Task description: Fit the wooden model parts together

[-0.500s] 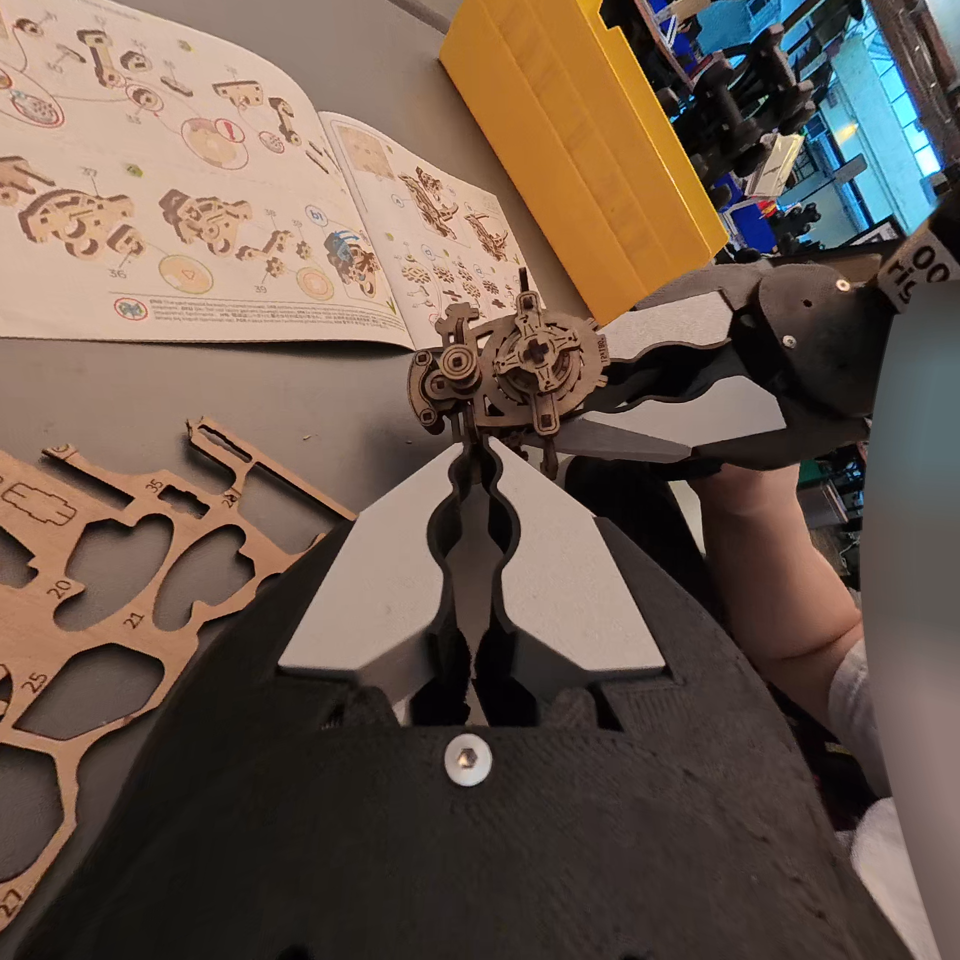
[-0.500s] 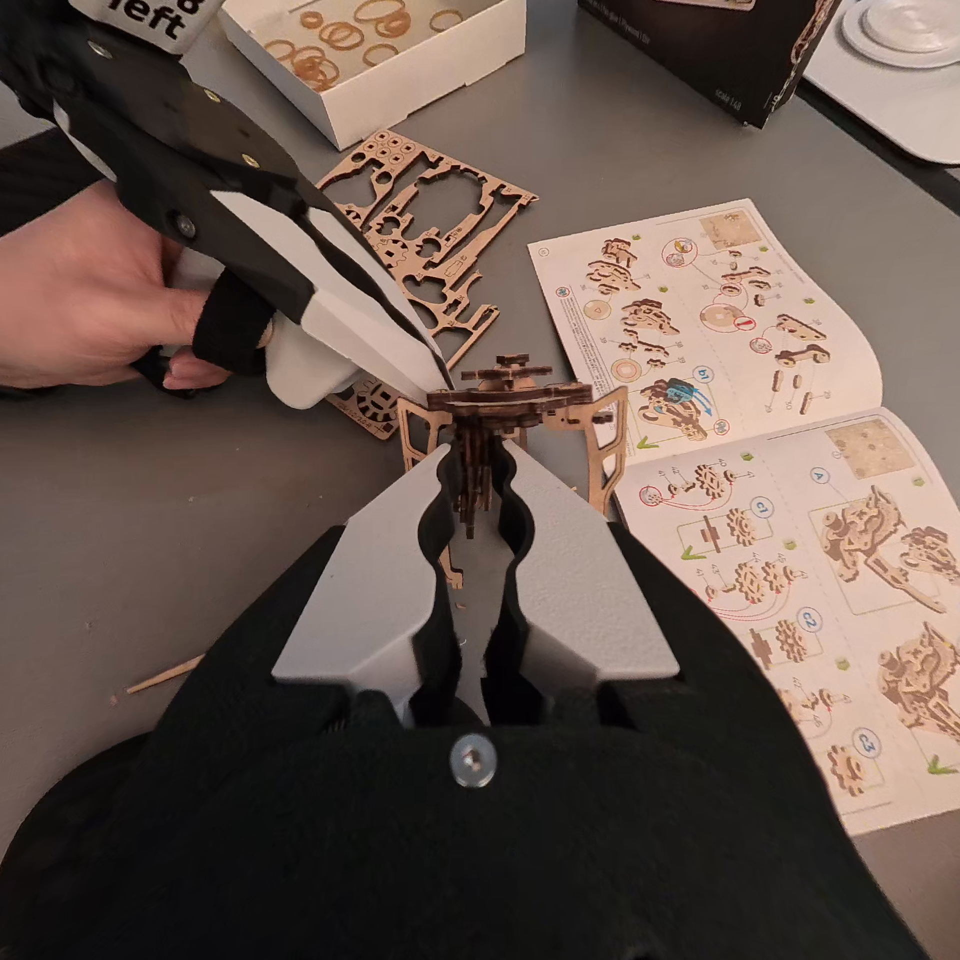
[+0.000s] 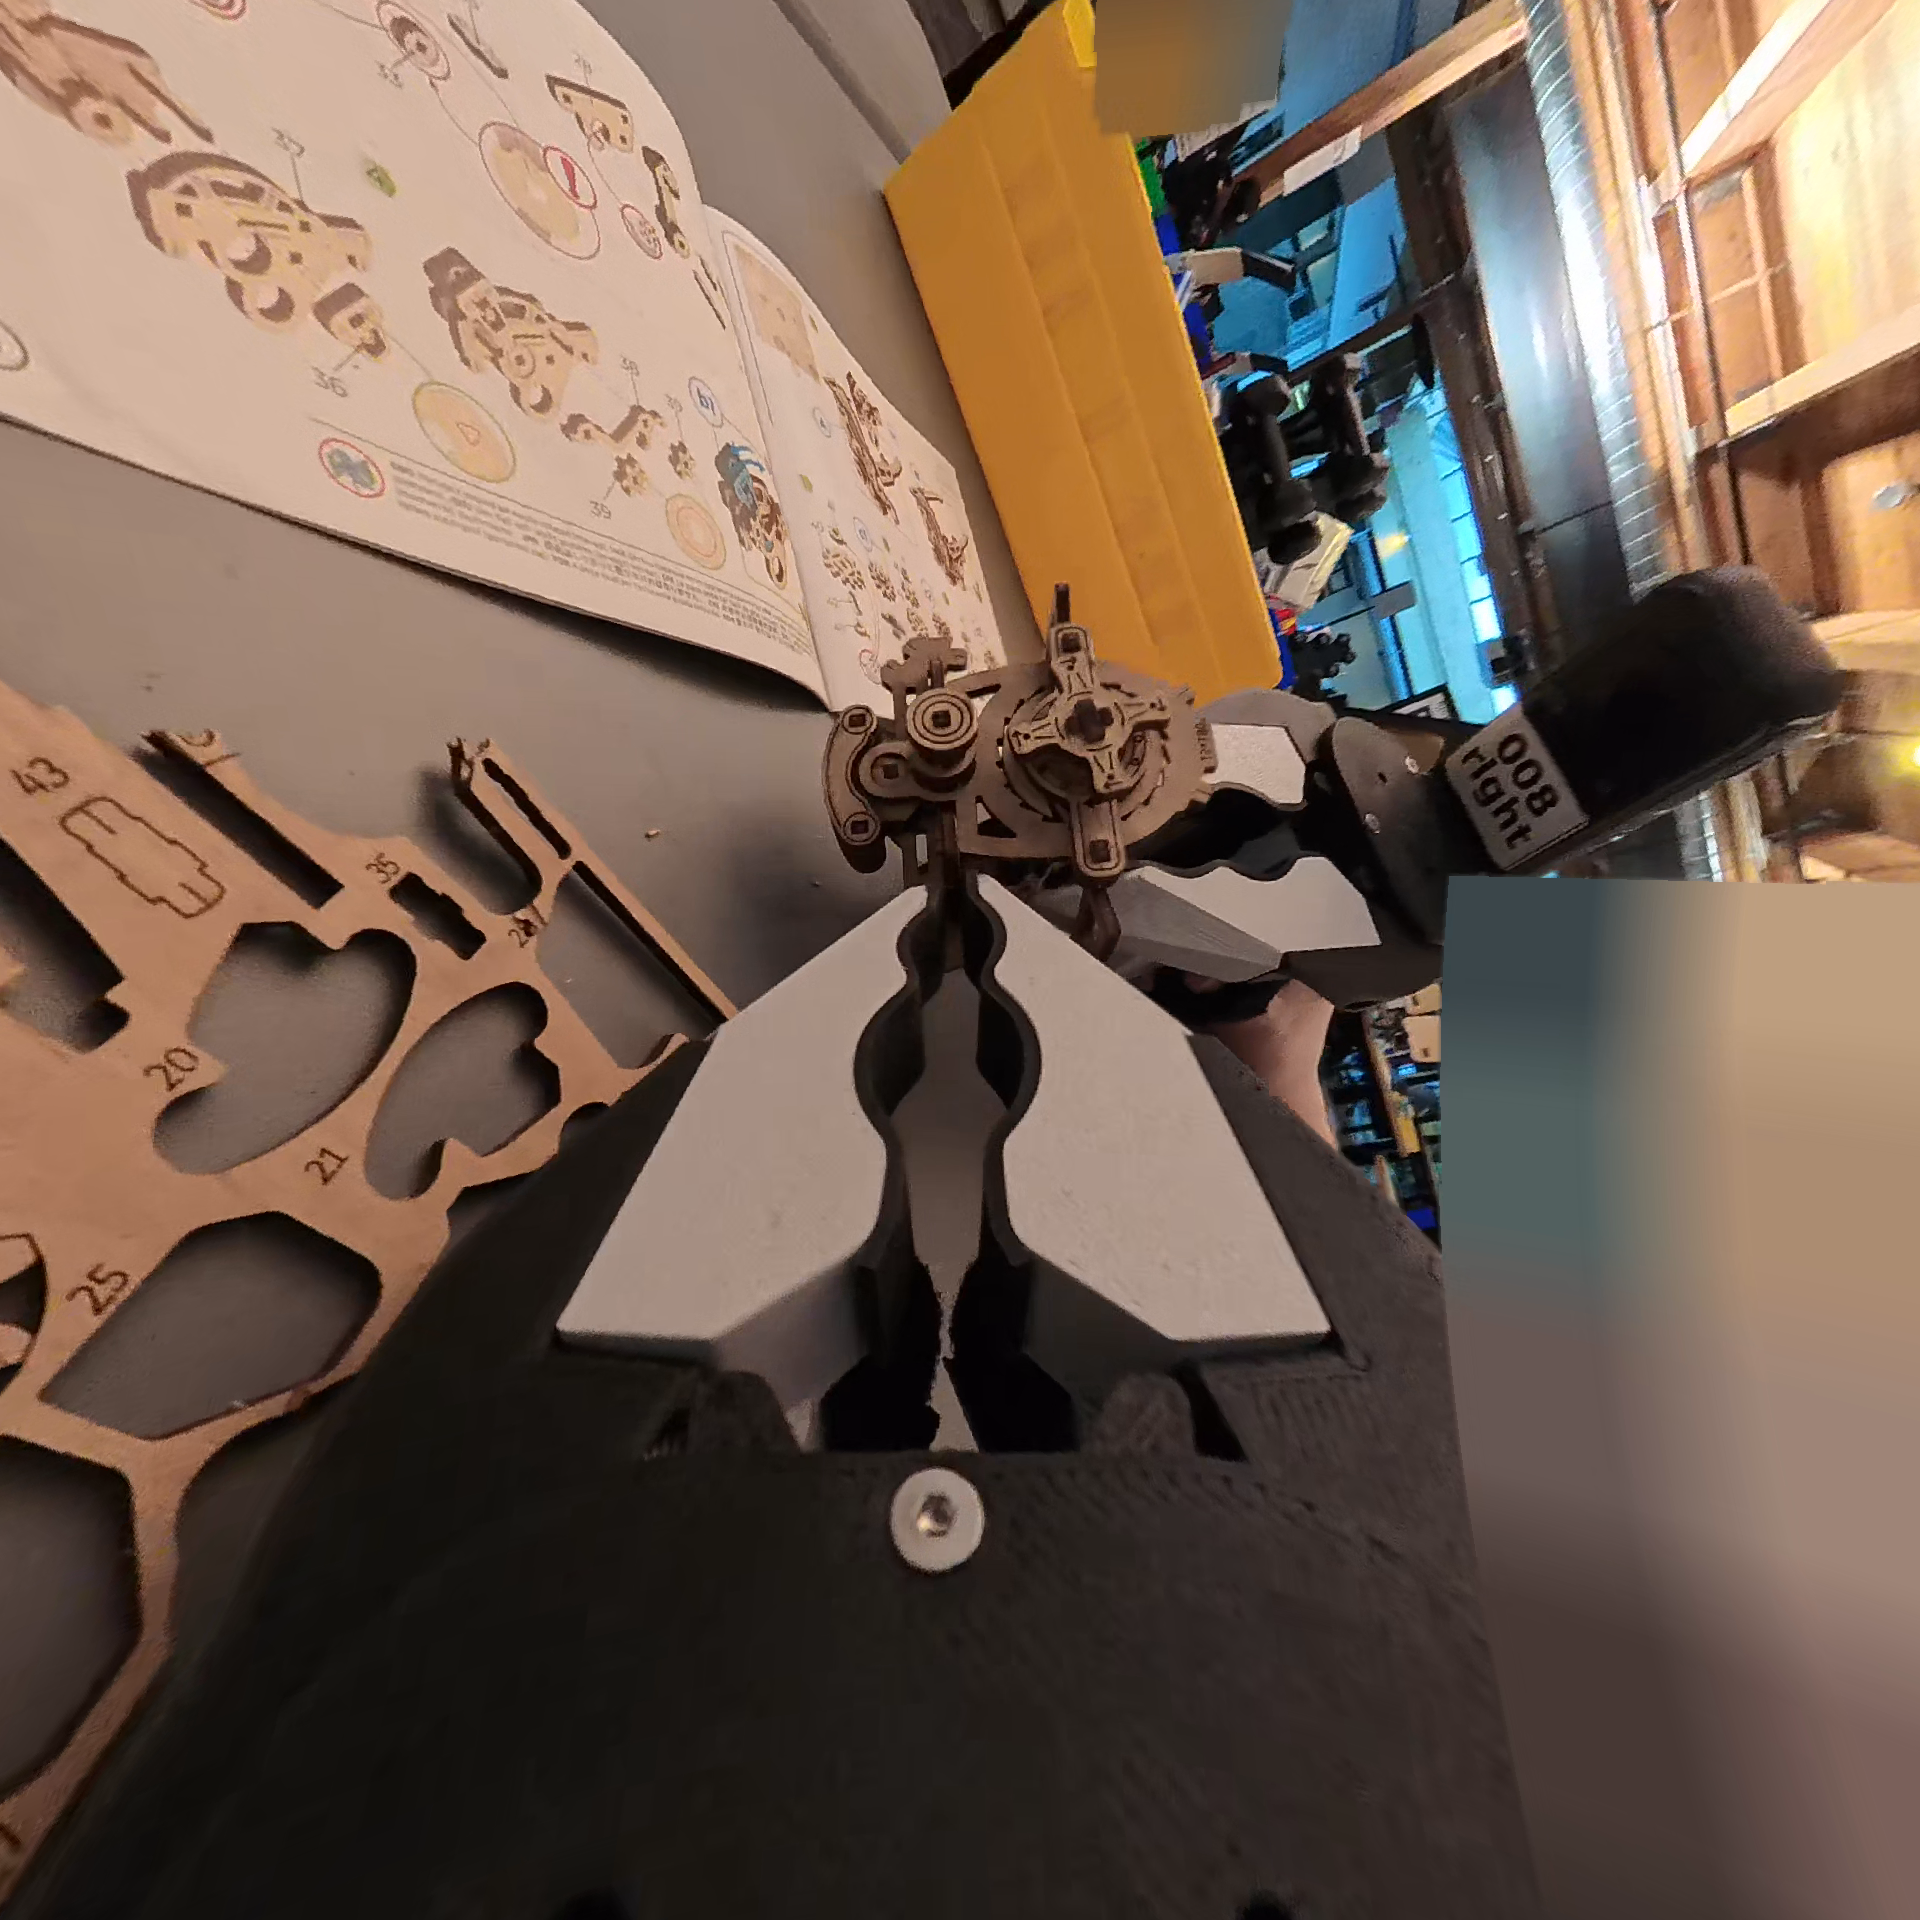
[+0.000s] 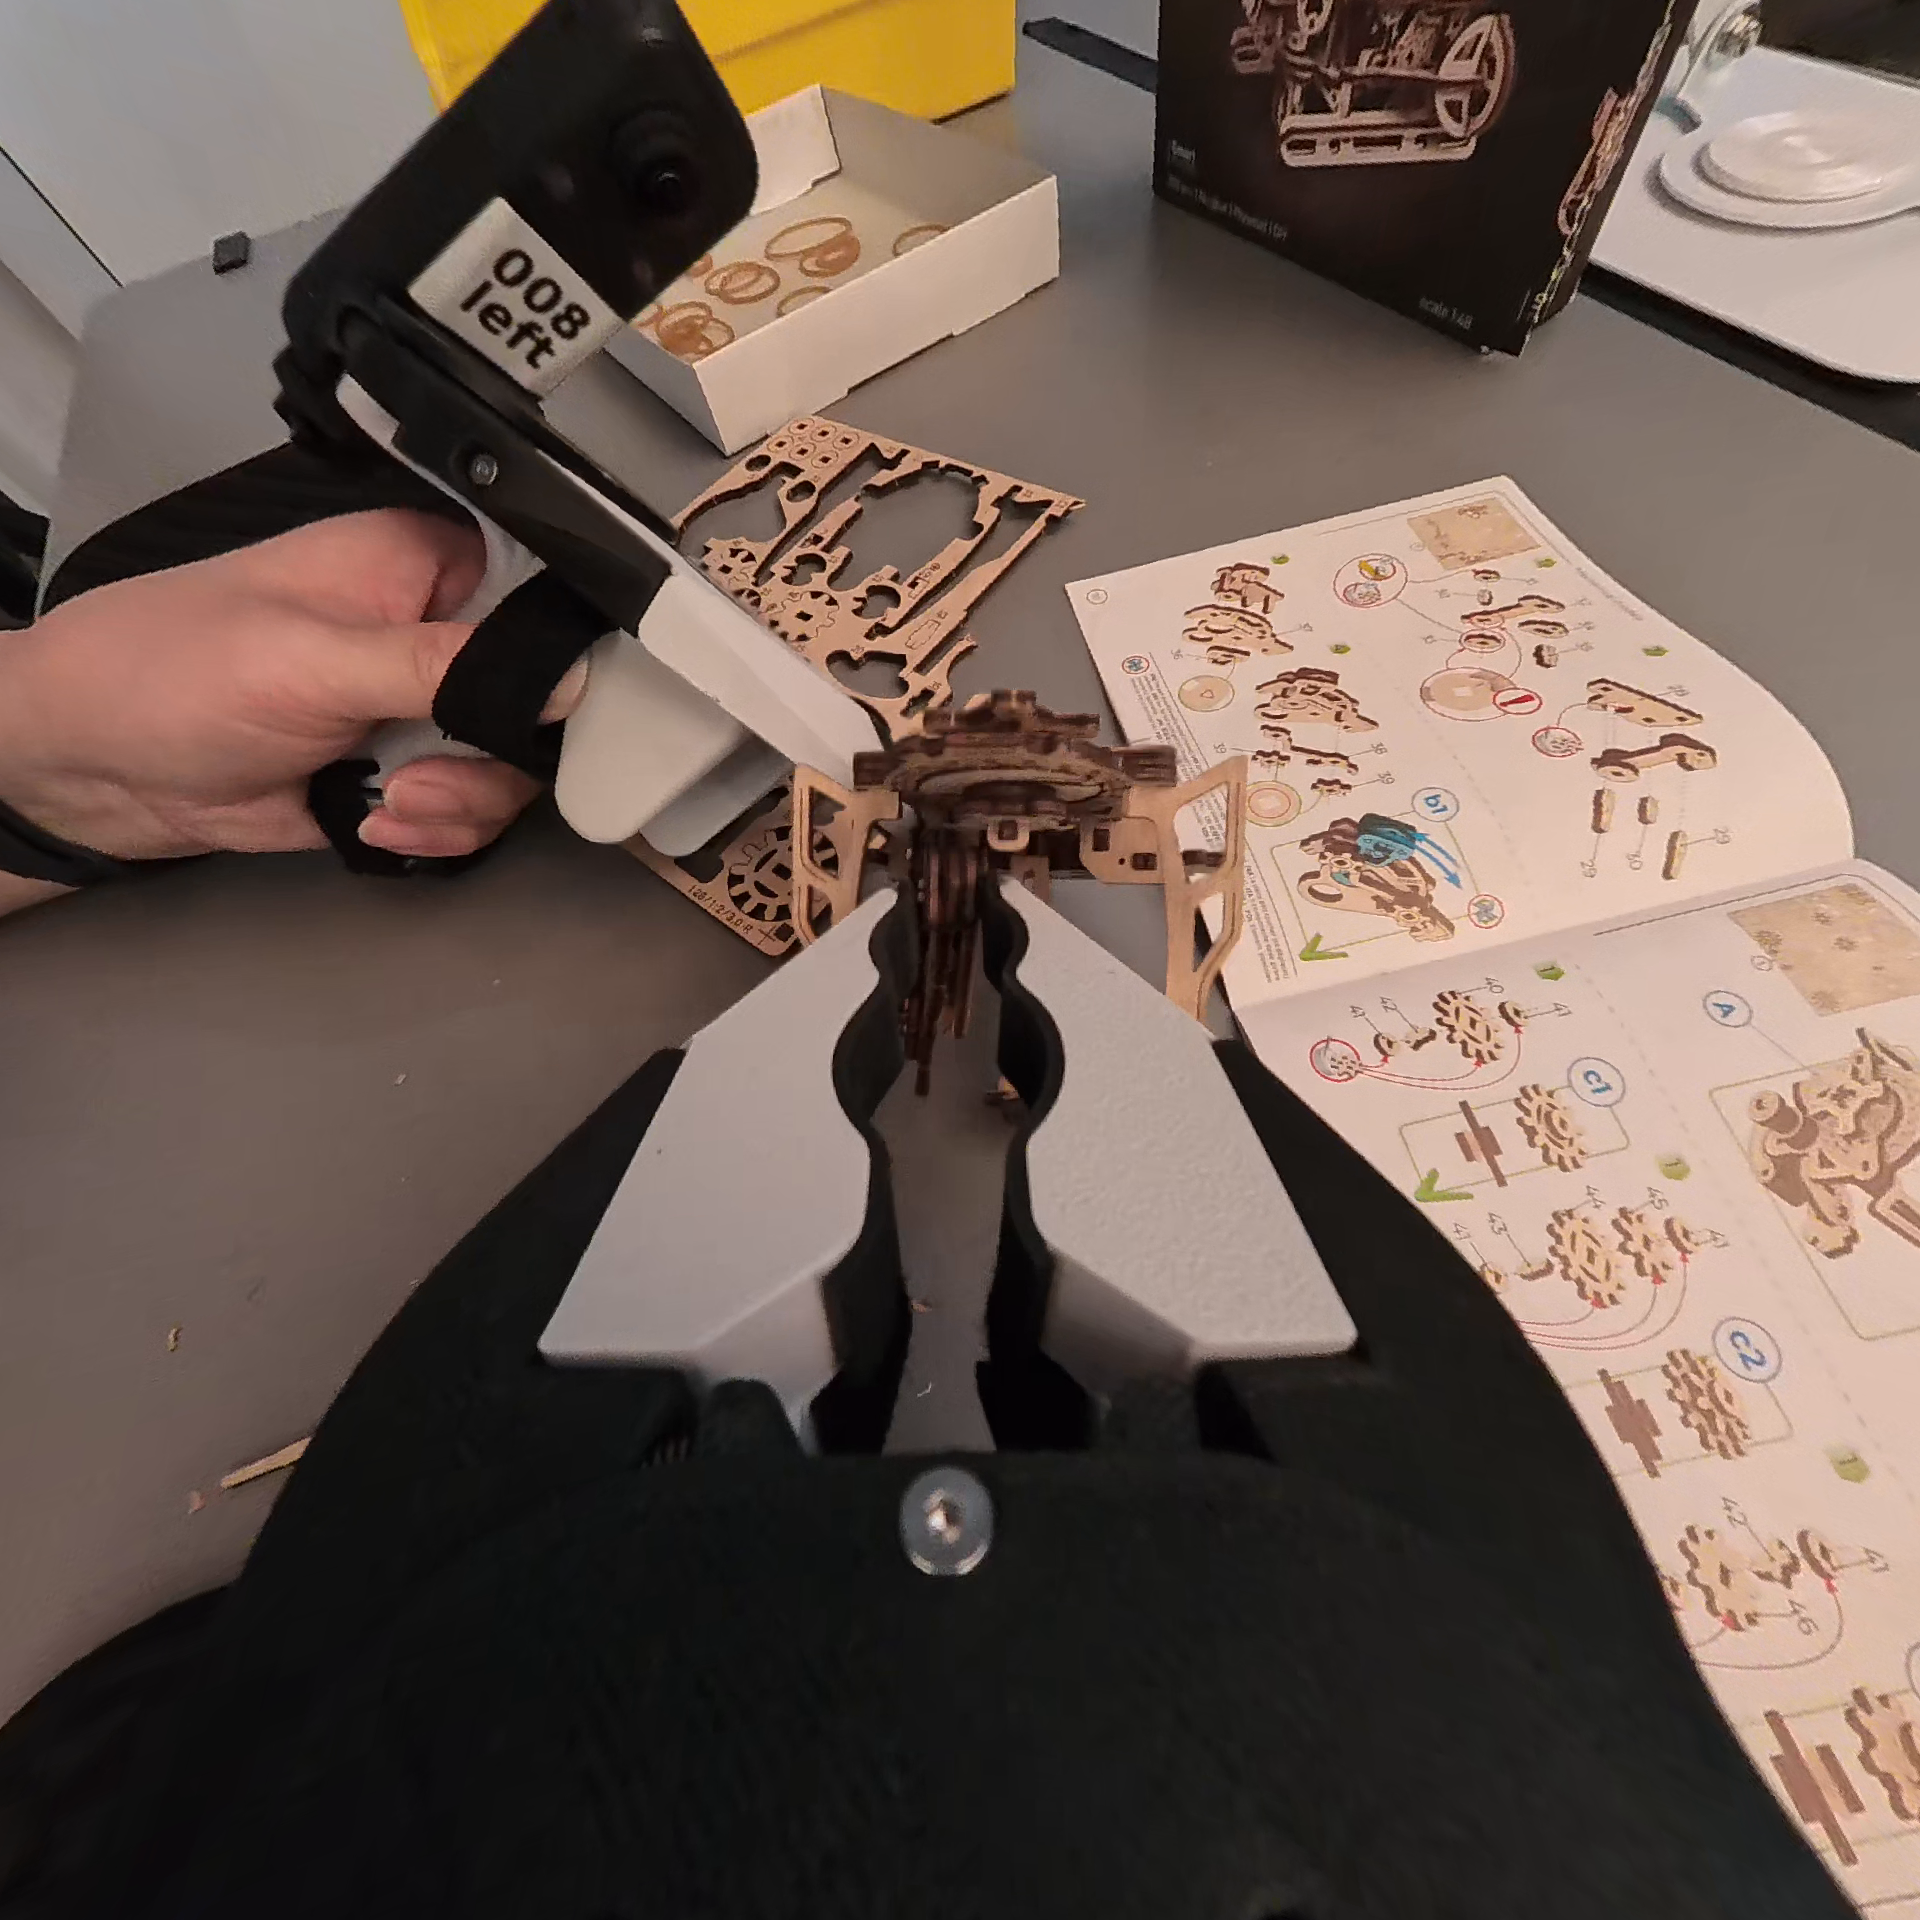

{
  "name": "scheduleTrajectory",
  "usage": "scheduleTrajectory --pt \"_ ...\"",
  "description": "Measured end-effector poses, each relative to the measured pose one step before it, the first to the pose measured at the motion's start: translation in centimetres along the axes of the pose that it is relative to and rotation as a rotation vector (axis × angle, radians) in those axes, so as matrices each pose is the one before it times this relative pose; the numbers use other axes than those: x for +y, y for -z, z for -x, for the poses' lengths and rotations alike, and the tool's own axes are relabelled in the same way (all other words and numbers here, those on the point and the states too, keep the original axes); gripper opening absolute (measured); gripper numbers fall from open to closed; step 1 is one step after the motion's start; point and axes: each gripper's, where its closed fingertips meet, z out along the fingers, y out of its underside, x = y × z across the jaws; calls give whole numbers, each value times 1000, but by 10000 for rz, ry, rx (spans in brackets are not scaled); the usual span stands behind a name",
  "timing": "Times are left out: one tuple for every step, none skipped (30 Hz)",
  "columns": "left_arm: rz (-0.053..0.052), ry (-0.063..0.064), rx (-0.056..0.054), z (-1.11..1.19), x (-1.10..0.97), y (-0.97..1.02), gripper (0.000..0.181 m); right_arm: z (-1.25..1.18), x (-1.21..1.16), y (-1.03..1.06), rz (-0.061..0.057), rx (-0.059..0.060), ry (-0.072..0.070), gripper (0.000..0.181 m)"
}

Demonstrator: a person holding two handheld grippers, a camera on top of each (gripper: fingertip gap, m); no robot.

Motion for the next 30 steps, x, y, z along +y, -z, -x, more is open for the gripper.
scheduleTrajectory --pt "-15 101 66 15 6 12 0 -5 31 -32 16 -2 -10 11" --pt "18 27 14 45 48 -21 0 -41 91 -26 45 7 -33 11" --pt "39 -53 -61 79 78 -43 0 -40 127 -41 69 -6 -38 11" --pt "12 -105 -83 52 27 -44 0 -25 99 -22 55 -18 -37 11" --pt "5 -112 -72 27 27 -34 0 0 26 4 12 -30 -35 12" --pt "8 -75 -42 -2 13 -12 0 22 18 9 9 -34 -24 13" --pt "3 -34 8 -39 3 -13 0 -53 105 0 72 2 -34 17" --pt "10 5 13 -16 33 -16 0 -118 150 -35 104 56 -53 22" --pt "25 3 -19 45 63 -20 0 14 197 -43 133 -16 -3 22" --pt "1 0 -15 53 29 1 0 -59 217 -23 151 57 -11 22" --pt "-5 1 -13 37 3 1 0 -34 253 -9 163 40 36 22" --pt "12 1 -3 29 31 0 0 -32 183 -17 120 49 24 22" --pt "-5 -9 -8 10 2 -12 0 -81 116 4 89 79 15 22" --pt "-17 -12 -11 6 -24 5 0 38 145 -9 96 1 58 20" --pt "-5 -15 -29 29 -21 14 0 96 167 -39 104 -38 55 17" --pt "0 -19 -10 11 3 -6 0 26 -12 -4 -4 0 24 16" --pt "-1 -22 -13 7 -2 -13 0 51 -10 24 -16 -33 -10 16" --pt "-2 -34 -13 -16 12 -4 0 154 2 57 -6 -129 -21 8" --pt "-1 -45 -8 -33 -4 -18 0 -88 -52 31 -47 23 -59 8" --pt "-9 -51 -29 -14 -3 -8 0 23 29 -3 -9 -60 -81 8" --pt "-4 -58 -27 -3 -1 -18 0 -18 7 -2 1 -33 -115 8" --pt "-14 -58 -13 -32 -25 -1 0 -22 -36 12 -44 -35 -87 8" --pt "-6 -30 8 -36 -12 0 0 -9 -25 20 -38 -50 -65 8" --pt "-3 0 33 -47 -4 -2 0 -7 -54 48 -32 -34 -46 8" --pt "4 12 40 -48 2 8 0 -34 -121 66 -69 15 4 8" --pt "15 9 15 -15 31 -4 0 -33 -84 40 -45 28 25 8" --pt "10 -16 -5 -9 27 -16 0 -14 -1 8 16 26 -7 8" --pt "53 -51 -35 22 76 -37 0 -3 113 -28 111 7 -53 8" --pt "85 -47 -24 -8 132 -63 0 121 212 7 236 -62 -144 8" --pt "63 -32 18 -74 114 -80 0 62 166 101 251 -10 -130 8"
